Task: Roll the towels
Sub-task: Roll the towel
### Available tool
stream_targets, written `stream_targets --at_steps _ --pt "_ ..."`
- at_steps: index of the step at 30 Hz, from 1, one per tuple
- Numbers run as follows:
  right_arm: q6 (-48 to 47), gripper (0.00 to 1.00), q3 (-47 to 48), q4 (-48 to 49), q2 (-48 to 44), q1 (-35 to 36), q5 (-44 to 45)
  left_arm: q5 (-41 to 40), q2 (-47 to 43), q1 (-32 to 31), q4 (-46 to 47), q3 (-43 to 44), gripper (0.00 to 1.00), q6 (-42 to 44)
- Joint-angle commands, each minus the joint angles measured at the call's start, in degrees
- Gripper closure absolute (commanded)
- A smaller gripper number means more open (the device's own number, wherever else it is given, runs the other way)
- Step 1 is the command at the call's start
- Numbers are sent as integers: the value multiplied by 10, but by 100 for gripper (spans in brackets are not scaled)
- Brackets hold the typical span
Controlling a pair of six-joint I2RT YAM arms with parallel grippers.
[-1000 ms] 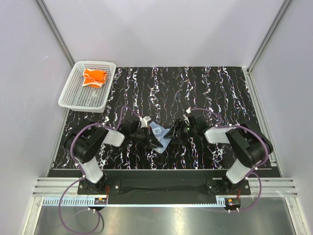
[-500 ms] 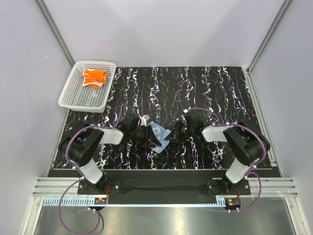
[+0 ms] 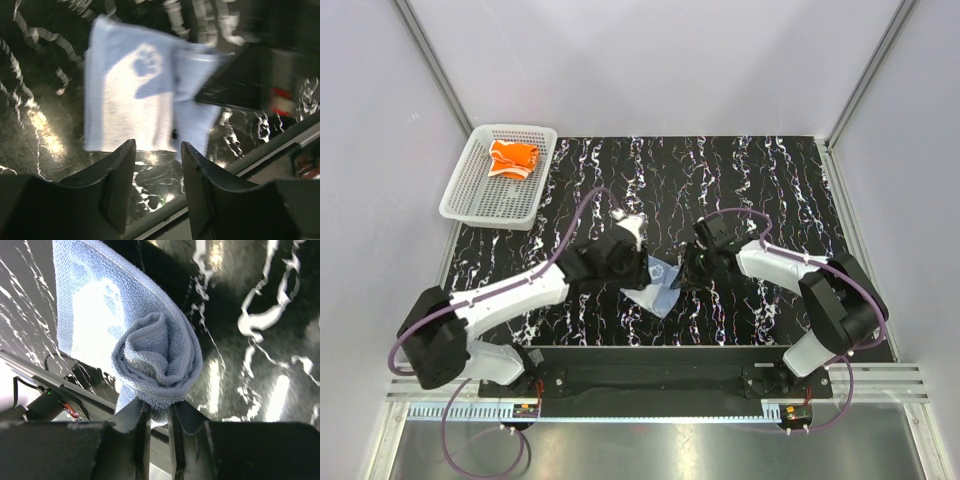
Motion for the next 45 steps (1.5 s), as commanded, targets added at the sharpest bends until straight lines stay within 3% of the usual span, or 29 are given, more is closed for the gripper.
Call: stream_targets --at_steps 1,9,18,37,45 --pt "-12 86 34 -73 -27 7 32 -241 -31 -110 -54 52 53 65" --pt "-5 86 50 -90 -9 10 32 -340 59 -242 -64 111 54 64" --pt "-7 86 47 -91 -3 11 25 -346 162 -297 -43 158 54 66" --pt "-9 86 51 -89 8 12 8 -348 257 -299 -14 121 49 60" --pt "-9 86 52 -88 8 12 -18 -342 262 -293 6 95 43 50"
